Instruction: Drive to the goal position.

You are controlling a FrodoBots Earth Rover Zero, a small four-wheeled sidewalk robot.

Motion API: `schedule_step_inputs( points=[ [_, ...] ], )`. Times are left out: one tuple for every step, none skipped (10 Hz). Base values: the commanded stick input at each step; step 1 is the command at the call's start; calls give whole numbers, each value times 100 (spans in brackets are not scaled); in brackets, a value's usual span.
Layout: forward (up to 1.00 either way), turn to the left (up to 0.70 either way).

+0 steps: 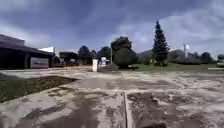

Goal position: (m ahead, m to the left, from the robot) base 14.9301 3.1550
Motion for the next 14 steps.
schedule_step_inputs(
  points=[
    [70,0],
    [70,0],
    [70,0],
    [70,0],
    [70,0],
    [70,0],
    [70,0],
    [70,0],
    [70,0],
    [70,0],
    [70,0],
    [70,0],
    [70,0],
    [70,0]
  ],
)
